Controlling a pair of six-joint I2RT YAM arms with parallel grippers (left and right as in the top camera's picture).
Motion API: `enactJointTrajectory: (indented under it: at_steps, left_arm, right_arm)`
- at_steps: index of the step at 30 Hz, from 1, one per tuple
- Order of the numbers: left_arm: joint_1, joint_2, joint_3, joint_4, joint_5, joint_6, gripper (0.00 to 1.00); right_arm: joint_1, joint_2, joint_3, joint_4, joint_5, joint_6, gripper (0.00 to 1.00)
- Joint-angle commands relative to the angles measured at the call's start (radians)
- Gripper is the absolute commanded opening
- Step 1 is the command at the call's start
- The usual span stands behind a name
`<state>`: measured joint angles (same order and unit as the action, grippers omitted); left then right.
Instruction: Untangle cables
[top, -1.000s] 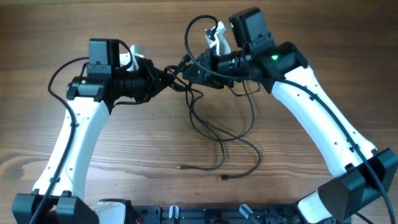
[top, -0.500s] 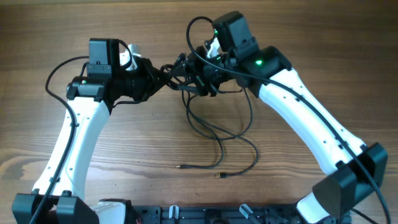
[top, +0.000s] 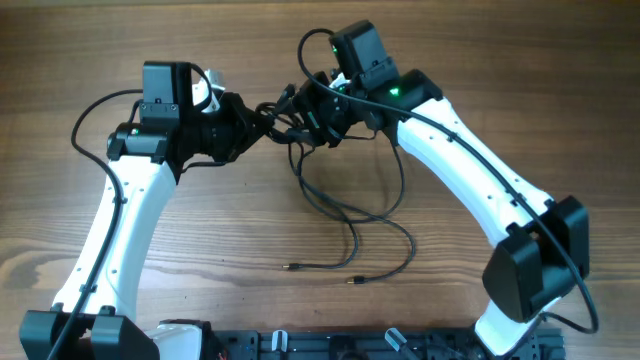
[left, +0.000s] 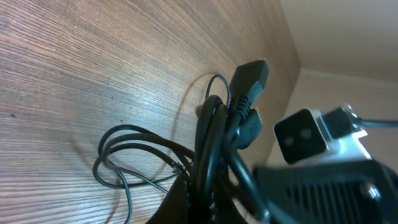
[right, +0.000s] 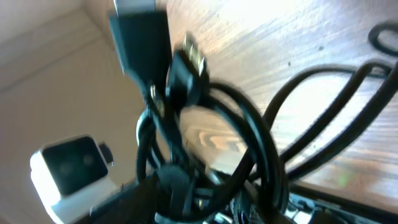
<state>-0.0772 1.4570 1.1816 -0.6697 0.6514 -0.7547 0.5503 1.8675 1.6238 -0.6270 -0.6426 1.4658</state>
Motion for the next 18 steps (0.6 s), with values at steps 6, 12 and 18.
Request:
enactJointTrajectory:
  at_steps: [6,12,18]
  left_arm:
    - [-0.006,0.006,0.000,-0.003,0.035,0.014,0.04]
    - [-0.006,0.006,0.000,-0.013,0.019,0.022,0.04]
    - [-0.006,0.006,0.000,-0.095,-0.064,0.067,0.04]
  right_arm:
    - [-0.041,0.040,0.001,0.199,0.097,-0.198,0.20]
    - [-0.047,0.034,0.001,0.200,0.029,-0.551,0.04]
    - [-0.137,-0.072,0.030,0.201,-0.101,-0.655,0.05]
